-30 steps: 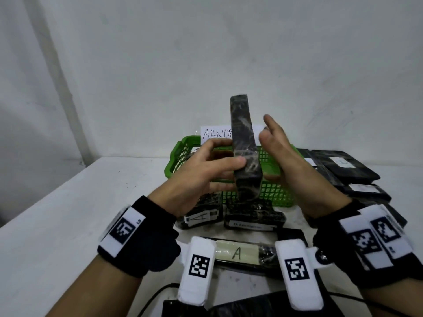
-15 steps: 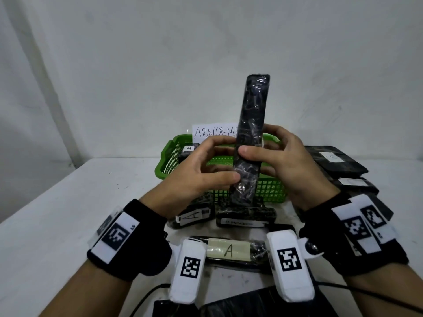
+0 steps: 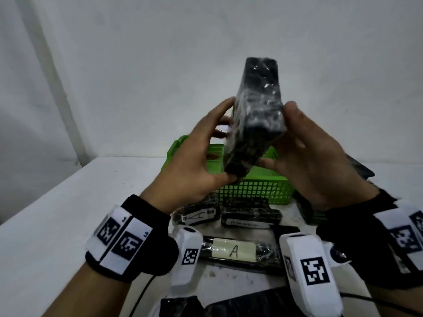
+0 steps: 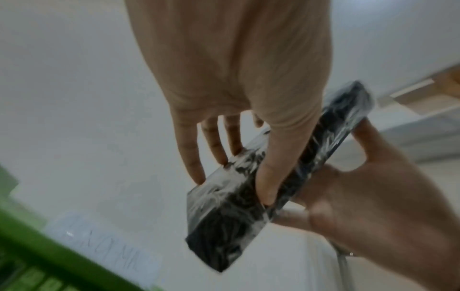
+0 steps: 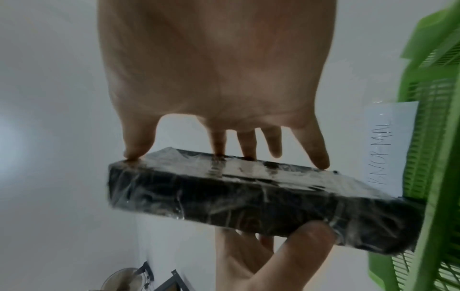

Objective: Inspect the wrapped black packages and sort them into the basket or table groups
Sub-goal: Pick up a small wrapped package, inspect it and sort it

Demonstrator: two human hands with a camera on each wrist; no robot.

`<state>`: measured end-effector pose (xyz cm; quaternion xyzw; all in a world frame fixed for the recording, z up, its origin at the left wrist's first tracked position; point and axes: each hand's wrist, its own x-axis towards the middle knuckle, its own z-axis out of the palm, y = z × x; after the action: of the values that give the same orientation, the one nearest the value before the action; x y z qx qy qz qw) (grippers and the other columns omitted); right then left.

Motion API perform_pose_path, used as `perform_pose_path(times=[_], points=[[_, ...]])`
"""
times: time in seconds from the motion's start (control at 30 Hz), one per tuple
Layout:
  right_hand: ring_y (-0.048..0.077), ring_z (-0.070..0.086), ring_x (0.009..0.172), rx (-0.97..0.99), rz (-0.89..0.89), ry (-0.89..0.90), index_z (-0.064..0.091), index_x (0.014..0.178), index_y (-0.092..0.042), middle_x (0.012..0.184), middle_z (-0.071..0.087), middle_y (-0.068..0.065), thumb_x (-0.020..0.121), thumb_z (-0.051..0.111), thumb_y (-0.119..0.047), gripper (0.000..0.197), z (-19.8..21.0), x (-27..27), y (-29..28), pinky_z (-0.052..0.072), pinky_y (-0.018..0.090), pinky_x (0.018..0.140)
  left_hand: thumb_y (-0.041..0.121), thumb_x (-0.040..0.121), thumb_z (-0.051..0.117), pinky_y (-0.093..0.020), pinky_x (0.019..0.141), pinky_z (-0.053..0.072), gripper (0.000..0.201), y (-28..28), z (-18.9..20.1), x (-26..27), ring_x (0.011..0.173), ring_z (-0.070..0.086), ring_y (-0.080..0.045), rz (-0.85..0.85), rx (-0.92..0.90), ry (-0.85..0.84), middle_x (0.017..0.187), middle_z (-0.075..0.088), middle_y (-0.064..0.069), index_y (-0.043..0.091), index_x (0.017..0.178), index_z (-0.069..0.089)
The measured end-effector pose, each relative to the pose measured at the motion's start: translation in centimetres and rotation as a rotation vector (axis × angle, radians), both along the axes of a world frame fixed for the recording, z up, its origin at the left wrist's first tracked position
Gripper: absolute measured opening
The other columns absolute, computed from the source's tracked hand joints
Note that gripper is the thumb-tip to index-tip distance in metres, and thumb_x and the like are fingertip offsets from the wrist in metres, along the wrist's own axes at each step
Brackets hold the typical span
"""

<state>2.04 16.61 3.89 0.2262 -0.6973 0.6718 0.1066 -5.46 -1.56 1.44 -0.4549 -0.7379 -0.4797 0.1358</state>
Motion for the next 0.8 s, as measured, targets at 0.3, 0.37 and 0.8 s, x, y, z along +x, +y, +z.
perform_pose_path(times=[0.3, 0.37, 0.8], points=[[0.02, 0.072, 0.104, 0.064, 0.06, 0.02, 0.062, 0.12, -0.038, 0.125, 0.066, -0.007, 0.076, 0.067, -0.028, 0.046, -0.2, 0.5, -1.2, 0.063, 0.053, 0.076, 0.002, 0.077, 0.078, -0.052, 0.1, 0.048, 0.088, -1.0, -0.9, -1.9, 0.129, 0.046, -0.021, 0.165, -0.08, 0.252, 0.14, 0.042, 0.005, 0.025, 0.15, 0.035], [0.016, 0.073, 0.095, 0.05, -0.001, 0.031, 0.063, 0.115, -0.031, 0.116, 0.066, -0.007, 0.077, 0.066, -0.018, 0.04, -0.5, 0.3, -1.9, 0.064, 0.046, 0.067, 0.004, 0.076, 0.079, -0.05, 0.097, 0.05, 0.085, -0.8, -1.2, -1.8, 0.127, 0.048, -0.02, 0.169, -0.086, 0.239, 0.139, 0.044, 0.005, 0.024, 0.148, 0.038], [0.005, 0.056, 0.126, 0.281, -0.196, 0.247, 0.056, 0.124, -0.028, 0.14, 0.053, -0.022, 0.075, 0.072, -0.013, 0.054, -1.2, -0.1, -1.6, 0.053, 0.042, 0.1, -0.003, 0.089, 0.066, -0.013, 0.072, 0.053, 0.074, -1.8, -0.2, -1.6, 0.087, 0.066, 0.0, 0.116, 0.048, -0.079, 0.15, 0.044, 0.016, 0.042, 0.143, 0.044]])
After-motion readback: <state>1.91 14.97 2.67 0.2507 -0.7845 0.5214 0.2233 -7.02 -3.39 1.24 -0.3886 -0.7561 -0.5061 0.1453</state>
